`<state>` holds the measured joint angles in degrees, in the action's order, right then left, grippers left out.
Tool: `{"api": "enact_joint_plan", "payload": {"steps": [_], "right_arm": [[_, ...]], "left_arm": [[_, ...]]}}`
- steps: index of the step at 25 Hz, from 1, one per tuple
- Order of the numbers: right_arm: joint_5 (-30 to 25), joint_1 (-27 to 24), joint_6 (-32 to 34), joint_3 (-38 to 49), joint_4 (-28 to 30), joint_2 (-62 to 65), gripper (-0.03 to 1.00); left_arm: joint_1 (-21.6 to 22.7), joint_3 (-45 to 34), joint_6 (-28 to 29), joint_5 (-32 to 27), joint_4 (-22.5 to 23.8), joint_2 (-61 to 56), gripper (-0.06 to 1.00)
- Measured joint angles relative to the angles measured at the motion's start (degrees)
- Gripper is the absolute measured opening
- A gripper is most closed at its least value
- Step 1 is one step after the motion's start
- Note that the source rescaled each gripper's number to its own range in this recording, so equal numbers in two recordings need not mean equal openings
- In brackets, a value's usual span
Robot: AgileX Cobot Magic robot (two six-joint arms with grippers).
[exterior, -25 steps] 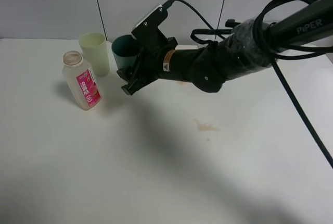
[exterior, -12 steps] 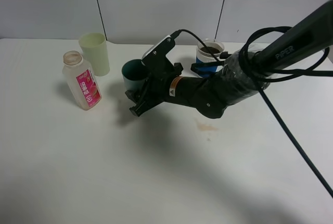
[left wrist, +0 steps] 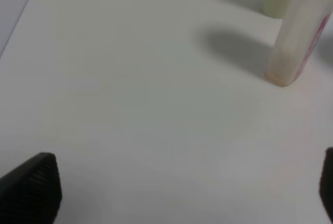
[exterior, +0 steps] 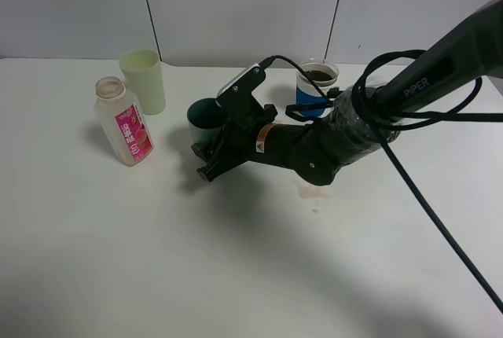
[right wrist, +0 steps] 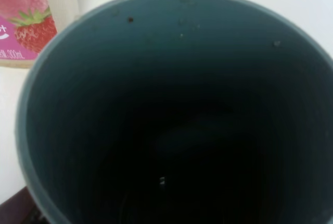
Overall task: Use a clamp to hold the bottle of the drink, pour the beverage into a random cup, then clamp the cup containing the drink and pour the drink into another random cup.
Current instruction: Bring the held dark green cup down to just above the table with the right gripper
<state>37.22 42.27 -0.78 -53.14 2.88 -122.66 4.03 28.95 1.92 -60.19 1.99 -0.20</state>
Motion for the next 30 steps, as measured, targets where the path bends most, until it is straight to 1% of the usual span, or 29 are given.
{"api": "enact_joint_plan", "payload": {"steps": [8, 23, 24, 25, 27, 29, 30], "right_arm": [[-2.0, 0.0, 0.1, 0.0, -1.8, 0.1, 0.0], [-1.6, 0.0, 0.1, 0.0, -1.9, 0.2, 0.0], [-1.3, 0.0, 0.1, 0.0, -1.9, 0.2, 0.04], [-1.2, 0.0, 0.1, 0.0, -1.9, 0.2, 0.17], [-0.7, 0.0, 0.1, 0.0, -2.4, 0.1, 0.54], [-0.7, 0.0, 0.1, 0.0, -2.9, 0.1, 0.81], [-0.7, 0.0, 0.1, 0.0, -2.9, 0.1, 0.89]], "left_arm": [[0.0, 0.0, 0.0, 0.0, 0.0, 0.0, 1.0], [0.0, 0.0, 0.0, 0.0, 0.0, 0.0, 1.0], [0.0, 0.0, 0.0, 0.0, 0.0, 0.0, 1.0], [0.0, 0.0, 0.0, 0.0, 0.0, 0.0, 1.0], [0.0, 0.0, 0.0, 0.0, 0.0, 0.0, 1.0], [0.0, 0.0, 0.0, 0.0, 0.0, 0.0, 1.0], [0.0, 0.0, 0.0, 0.0, 0.0, 0.0, 1.0]]}}
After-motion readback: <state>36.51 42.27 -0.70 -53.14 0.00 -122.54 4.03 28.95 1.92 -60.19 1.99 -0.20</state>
